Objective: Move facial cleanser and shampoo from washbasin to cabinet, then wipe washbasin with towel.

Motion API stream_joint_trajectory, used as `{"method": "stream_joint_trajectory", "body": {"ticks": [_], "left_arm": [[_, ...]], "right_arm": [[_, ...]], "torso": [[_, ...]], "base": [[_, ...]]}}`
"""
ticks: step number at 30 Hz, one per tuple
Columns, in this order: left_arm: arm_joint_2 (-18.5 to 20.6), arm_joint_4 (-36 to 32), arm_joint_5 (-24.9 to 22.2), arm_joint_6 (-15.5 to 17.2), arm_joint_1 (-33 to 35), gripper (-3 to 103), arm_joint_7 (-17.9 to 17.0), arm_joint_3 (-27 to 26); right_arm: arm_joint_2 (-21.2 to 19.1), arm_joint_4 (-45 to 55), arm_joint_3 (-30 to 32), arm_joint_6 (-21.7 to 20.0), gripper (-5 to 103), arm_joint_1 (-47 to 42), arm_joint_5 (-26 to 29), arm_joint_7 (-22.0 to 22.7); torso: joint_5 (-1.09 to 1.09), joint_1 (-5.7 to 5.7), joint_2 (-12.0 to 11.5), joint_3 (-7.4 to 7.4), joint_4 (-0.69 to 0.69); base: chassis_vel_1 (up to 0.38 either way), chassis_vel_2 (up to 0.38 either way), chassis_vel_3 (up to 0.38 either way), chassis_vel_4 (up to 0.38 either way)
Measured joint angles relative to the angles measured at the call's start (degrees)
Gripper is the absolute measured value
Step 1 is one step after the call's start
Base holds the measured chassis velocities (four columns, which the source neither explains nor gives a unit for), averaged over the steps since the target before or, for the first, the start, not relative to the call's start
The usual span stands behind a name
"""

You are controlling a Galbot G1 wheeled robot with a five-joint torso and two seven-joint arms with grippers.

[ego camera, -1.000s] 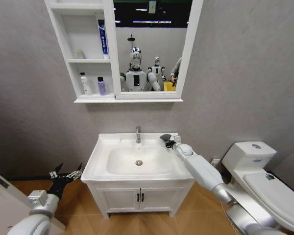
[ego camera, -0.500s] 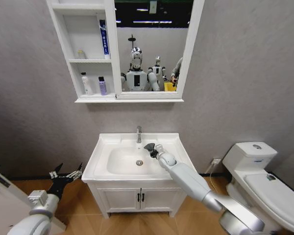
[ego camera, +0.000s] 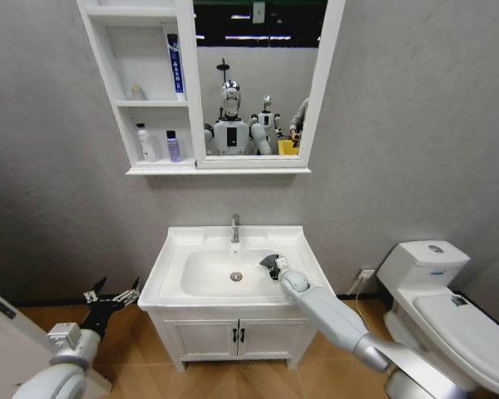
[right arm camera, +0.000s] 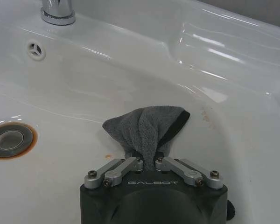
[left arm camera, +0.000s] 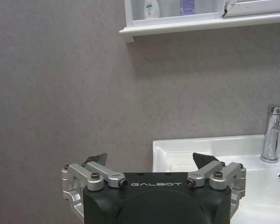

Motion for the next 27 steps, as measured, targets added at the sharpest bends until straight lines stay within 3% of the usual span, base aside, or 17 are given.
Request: {"method": "stream_joint_trajectory", "body": {"ticks": [16,27], "left_arm": [[0.0,0.0,0.0,0.0,0.0,100,0.0,0.0],[0.0,0.0,0.0,0.0,0.0,100,0.0,0.0]], "right_arm": [[7.5,-8.5,-3.5,-1.0,7,4.2,8.3,0.7],[15.8,-20.4,-3.1,1.7,7,7.3,9.7,-5.4]], "torso": [[0.0,0.0,0.0,0.01,-0.04],[-0.02,0.0,0.0,-0.01,-0.04]], "base": [[0.0,0.0,0.0,0.0],[0.0,0.0,0.0,0.0]]}}
